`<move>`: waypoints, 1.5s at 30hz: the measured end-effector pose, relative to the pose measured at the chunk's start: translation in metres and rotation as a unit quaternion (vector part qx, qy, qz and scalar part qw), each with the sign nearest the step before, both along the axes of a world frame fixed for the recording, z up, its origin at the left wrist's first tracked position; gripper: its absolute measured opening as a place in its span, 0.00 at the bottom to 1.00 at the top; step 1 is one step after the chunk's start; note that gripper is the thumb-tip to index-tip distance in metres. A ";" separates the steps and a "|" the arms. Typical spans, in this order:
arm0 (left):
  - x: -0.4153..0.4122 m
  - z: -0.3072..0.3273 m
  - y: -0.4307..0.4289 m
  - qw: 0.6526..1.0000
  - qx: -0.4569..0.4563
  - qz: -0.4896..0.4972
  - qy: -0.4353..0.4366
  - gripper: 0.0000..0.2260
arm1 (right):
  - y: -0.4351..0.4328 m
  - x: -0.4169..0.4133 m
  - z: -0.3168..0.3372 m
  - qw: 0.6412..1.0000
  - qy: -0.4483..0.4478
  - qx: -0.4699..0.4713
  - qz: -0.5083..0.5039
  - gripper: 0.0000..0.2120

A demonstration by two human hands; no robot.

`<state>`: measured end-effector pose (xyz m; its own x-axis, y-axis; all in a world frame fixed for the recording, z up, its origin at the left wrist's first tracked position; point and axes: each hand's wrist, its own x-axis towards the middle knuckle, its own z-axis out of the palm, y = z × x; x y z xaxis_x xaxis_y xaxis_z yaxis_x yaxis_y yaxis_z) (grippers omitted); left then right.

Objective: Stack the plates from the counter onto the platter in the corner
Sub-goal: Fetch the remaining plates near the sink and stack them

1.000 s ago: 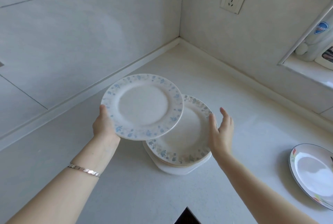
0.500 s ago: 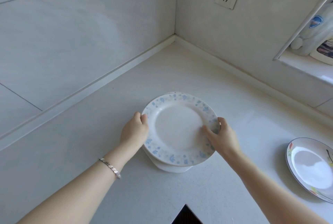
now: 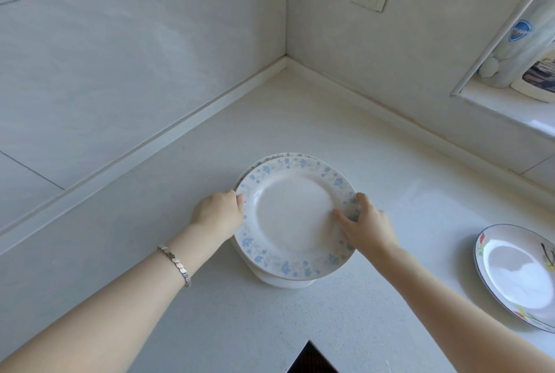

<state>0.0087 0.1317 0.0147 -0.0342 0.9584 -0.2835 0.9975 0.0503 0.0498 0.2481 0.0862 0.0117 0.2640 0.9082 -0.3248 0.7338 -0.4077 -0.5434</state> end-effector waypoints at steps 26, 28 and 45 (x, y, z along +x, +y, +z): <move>0.018 -0.045 -0.022 0.724 0.077 0.293 -0.620 0.20 | 0.019 -0.017 -0.022 0.929 0.312 0.090 -0.178 0.23; 0.016 -0.043 -0.024 0.741 0.066 0.280 -0.607 0.20 | 0.019 -0.016 -0.020 0.934 0.304 0.083 -0.168 0.23; 0.132 0.037 -0.043 0.936 -0.042 -0.141 -0.321 0.12 | -0.080 0.089 0.011 0.982 0.100 -0.046 -0.151 0.14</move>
